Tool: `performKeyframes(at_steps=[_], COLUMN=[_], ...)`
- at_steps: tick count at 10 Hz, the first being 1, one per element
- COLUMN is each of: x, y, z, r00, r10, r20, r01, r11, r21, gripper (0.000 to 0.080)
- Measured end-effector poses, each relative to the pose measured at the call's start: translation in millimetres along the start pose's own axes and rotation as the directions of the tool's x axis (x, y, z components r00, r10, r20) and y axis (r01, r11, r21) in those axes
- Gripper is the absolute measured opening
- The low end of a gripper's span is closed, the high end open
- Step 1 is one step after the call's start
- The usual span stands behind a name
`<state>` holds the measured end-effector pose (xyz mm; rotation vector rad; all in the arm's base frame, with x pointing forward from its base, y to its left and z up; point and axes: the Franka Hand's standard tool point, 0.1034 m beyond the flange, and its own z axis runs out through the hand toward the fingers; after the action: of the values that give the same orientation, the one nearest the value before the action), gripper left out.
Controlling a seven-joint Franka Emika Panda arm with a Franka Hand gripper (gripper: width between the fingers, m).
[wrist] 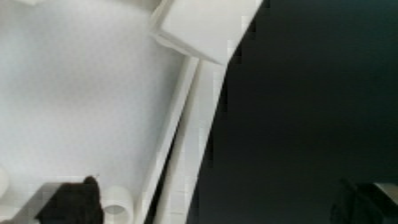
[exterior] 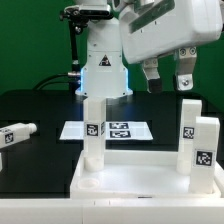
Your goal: Assemble desk
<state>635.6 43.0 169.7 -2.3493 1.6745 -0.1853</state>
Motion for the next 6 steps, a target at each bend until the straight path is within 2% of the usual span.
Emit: performKeyframes(at_steps=[1, 3, 4, 6], x=[13.8, 55.3, 67.7, 63.4], y=[10.8, 50.1, 62.7, 60.4], z=[-1.2, -8.1, -7.2, -6.0], r00=[0.99, 0.933, 0.915, 0.859], r10=[-0.141, -0.36, -0.402, -0.512], r20=[-0.002, -0.002, 0.003, 0.009], r01=[0.141, 0.36, 0.402, 0.512], r11=[0.99, 0.933, 0.915, 0.859], r21=[0.0, -0.025, -0.035, -0.036], gripper=[0.0648, 0.0648, 0.0648, 0.0648])
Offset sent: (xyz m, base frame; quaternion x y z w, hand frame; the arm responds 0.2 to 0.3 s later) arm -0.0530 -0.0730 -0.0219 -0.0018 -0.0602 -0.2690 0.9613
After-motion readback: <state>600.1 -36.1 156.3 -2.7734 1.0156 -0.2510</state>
